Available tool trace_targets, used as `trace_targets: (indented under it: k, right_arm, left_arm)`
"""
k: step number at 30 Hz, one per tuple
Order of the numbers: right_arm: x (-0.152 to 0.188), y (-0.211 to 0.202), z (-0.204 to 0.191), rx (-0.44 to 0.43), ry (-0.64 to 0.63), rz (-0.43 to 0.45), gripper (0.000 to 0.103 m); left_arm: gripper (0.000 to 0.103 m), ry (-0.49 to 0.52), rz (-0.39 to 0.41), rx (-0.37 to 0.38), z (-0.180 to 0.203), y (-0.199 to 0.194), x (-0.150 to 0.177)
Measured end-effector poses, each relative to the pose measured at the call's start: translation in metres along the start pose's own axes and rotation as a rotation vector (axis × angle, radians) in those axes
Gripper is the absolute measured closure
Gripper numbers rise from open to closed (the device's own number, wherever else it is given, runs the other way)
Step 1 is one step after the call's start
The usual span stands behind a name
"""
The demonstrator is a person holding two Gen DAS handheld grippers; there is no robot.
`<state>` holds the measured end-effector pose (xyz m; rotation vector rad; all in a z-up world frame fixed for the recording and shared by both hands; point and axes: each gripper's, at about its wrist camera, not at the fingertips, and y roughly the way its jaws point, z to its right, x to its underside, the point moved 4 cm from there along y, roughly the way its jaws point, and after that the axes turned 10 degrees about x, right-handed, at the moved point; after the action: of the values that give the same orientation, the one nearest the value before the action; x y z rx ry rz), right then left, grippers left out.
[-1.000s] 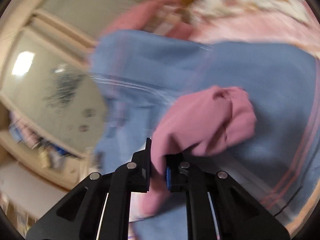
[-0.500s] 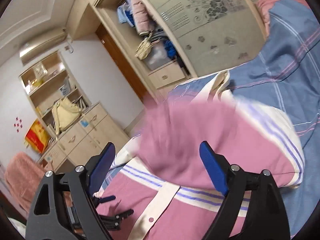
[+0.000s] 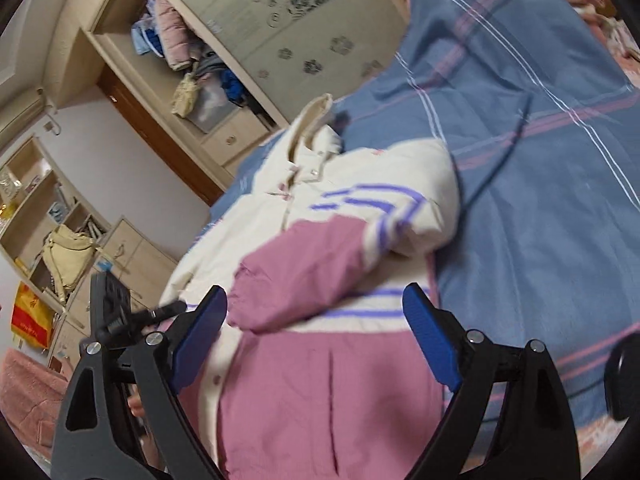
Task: Fold large clothes
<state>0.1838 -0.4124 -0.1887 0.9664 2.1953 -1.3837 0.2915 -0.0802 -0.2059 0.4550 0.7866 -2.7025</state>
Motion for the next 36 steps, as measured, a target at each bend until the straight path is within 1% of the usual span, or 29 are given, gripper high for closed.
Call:
trace_targets:
  k: [1,3,4,6,7,8,9,10,12,13,15,16,17,18,19,21,22,23,25,27,28,30,31,32,33,35,36]
  right_arm:
    - [0.006,0.001,0.007,0.008,0.008,-0.009,0.013]
    - [0.014,0.003,0.012,0.014,0.021,-0.016,0.013]
    - [0.017,0.003,0.015,0.011,0.028,-0.017,0.013]
    - [0.025,0.006,0.020,0.009,0.045,-0.029,0.013]
    - [0.027,0.008,0.023,0.012,0.053,-0.036,0.013]
    - [0.029,0.011,0.024,0.016,0.062,-0.043,0.013]
    - [0.031,0.015,0.027,0.021,0.073,-0.052,0.013]
    - [0.033,0.017,0.028,0.020,0.080,-0.057,0.013]
    - [0.037,0.020,0.030,0.009,0.094,-0.066,0.013]
    - [0.038,0.020,0.030,0.004,0.097,-0.066,0.013]
    - [0.040,0.020,0.031,-0.002,0.102,-0.064,0.013]
    - [0.041,0.019,0.032,-0.002,0.105,-0.063,0.013]
    - [0.042,0.019,0.033,-0.003,0.111,-0.064,0.013]
    - [0.043,0.020,0.035,-0.005,0.120,-0.065,0.013]
    - [0.044,0.020,0.036,-0.006,0.126,-0.066,0.013]
    - [0.046,0.021,0.039,-0.007,0.140,-0.069,0.013]
    - [0.047,0.022,0.040,-0.007,0.143,-0.071,0.013]
    - [0.048,0.023,0.040,-0.008,0.146,-0.074,0.013]
    - [0.051,0.025,0.040,-0.007,0.153,-0.082,0.013]
    - [0.055,0.027,0.040,-0.010,0.160,-0.091,0.013]
    - [0.056,0.027,0.040,-0.011,0.162,-0.092,0.013]
    - [0.059,0.027,0.040,-0.008,0.164,-0.094,0.013]
    - [0.060,0.027,0.041,-0.001,0.164,-0.095,0.013]
    - [0.060,0.026,0.041,0.005,0.164,-0.095,0.013]
    - [0.061,0.026,0.041,0.011,0.164,-0.094,0.013]
    - [0.061,0.024,0.043,0.015,0.167,-0.090,0.013]
    - [0.062,0.024,0.044,0.014,0.169,-0.089,0.013]
  left_arm:
    - [0.004,-0.032,-0.013,0.026,-0.003,0.010,-0.003]
    - [0.004,-0.074,-0.026,0.012,-0.011,0.026,-0.007]
    - [0.004,-0.081,-0.024,0.012,-0.013,0.029,-0.009]
    - [0.005,-0.087,-0.011,0.038,-0.012,0.033,-0.014]
    - [0.023,-0.088,-0.002,0.049,-0.011,0.036,-0.015]
    - [0.058,-0.091,0.001,0.044,-0.011,0.035,-0.018]
    - [0.072,-0.105,-0.013,0.015,-0.015,0.040,-0.019]
    - [0.081,-0.120,-0.032,0.003,-0.019,0.041,-0.019]
    - [0.081,-0.146,-0.043,0.004,-0.028,0.044,-0.019]
    - [0.078,-0.142,-0.042,0.013,-0.029,0.043,-0.020]
    - [0.051,-0.145,-0.031,0.037,-0.028,0.036,-0.020]
    - [0.027,-0.144,-0.019,0.042,-0.026,0.033,-0.021]
    - [0.017,-0.135,-0.007,0.028,-0.025,0.028,-0.021]
    - [0.017,-0.113,0.009,-0.010,-0.023,0.024,-0.023]
    - [0.017,-0.094,0.012,-0.031,-0.024,0.020,-0.023]
    - [0.017,-0.089,0.009,-0.032,-0.024,0.020,-0.025]
    - [0.018,-0.102,0.004,-0.019,-0.025,0.020,-0.024]
    - [0.022,-0.116,-0.008,0.005,-0.026,0.023,-0.023]
    - [0.026,-0.119,-0.043,0.045,-0.024,0.033,-0.019]
    - [0.026,-0.108,-0.066,0.032,-0.024,0.045,-0.017]
    - [0.032,-0.105,-0.071,0.028,-0.024,0.048,-0.016]
    - [0.069,-0.115,-0.087,0.044,-0.025,0.055,-0.015]
    - [0.089,-0.139,-0.110,0.072,-0.028,0.060,-0.016]
    - [0.091,-0.159,-0.111,0.087,-0.030,0.061,-0.018]
    - [0.091,-0.144,-0.095,0.067,-0.030,0.059,-0.021]
    - [0.092,-0.038,-0.026,-0.036,-0.023,0.046,-0.038]
    - [0.092,-0.004,0.009,-0.072,-0.020,0.038,-0.047]
